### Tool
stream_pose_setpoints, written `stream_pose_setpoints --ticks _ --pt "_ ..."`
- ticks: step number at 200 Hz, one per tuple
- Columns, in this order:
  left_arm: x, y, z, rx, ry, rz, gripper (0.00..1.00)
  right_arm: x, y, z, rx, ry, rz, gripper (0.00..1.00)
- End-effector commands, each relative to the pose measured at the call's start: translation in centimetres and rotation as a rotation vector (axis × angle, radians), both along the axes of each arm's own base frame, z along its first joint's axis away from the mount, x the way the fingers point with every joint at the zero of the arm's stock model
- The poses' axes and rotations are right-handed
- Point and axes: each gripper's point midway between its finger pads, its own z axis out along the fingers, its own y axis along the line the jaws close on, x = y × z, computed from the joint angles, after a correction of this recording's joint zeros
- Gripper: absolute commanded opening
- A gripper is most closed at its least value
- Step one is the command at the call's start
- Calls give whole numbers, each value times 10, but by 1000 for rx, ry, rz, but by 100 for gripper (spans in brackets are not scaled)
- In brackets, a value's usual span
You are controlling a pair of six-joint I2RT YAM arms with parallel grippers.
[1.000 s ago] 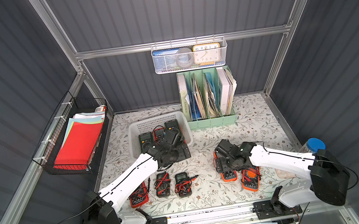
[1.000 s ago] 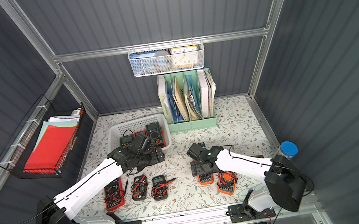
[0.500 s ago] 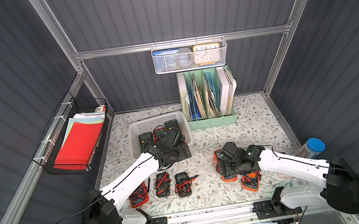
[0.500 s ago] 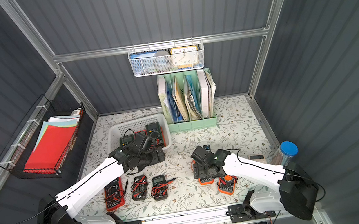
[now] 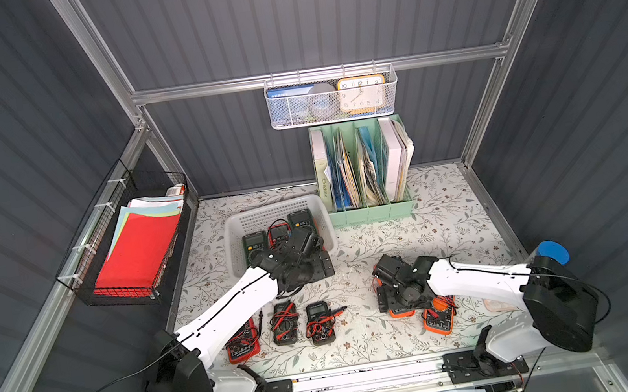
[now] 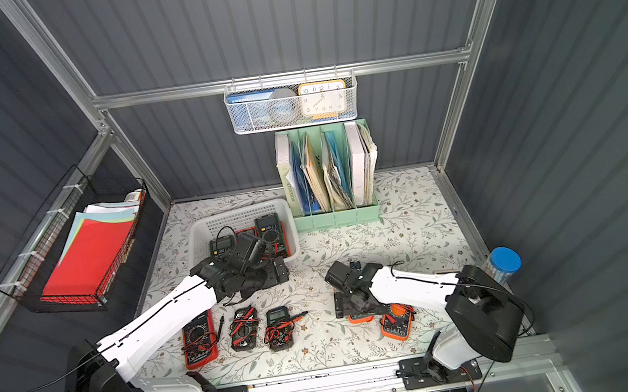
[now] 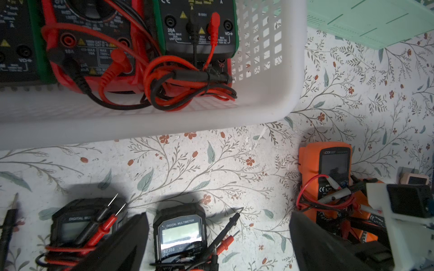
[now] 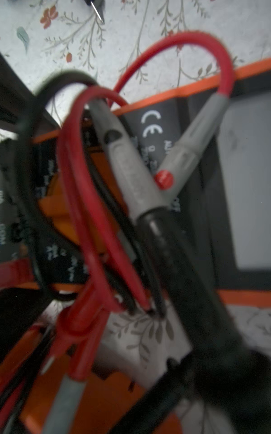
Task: Put the multimeter into the basket
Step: Pick up the multimeter from the center of the board.
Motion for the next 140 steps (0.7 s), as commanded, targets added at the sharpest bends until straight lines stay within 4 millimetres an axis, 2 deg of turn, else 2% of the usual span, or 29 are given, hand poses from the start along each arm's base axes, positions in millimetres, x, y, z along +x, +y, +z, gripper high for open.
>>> stream_pose_setpoints --ticks 1,36,83,107,140 --pt "0 2 1 2 -7 11 99 11 2 -3 -26 -36 -6 99" --pt "-1 3 -1 8 -5 13 99 19 5 -10 -51 -47 0 91" --pt "-2 7 -2 7 6 49 99 14 4 -12 -40 -36 12 65" --pt "7 21 7 58 -28 73 99 10 10 -1 11 -32 36 52" --pt "29 47 22 32 -47 137 99 11 33 34 111 -74 100 46"
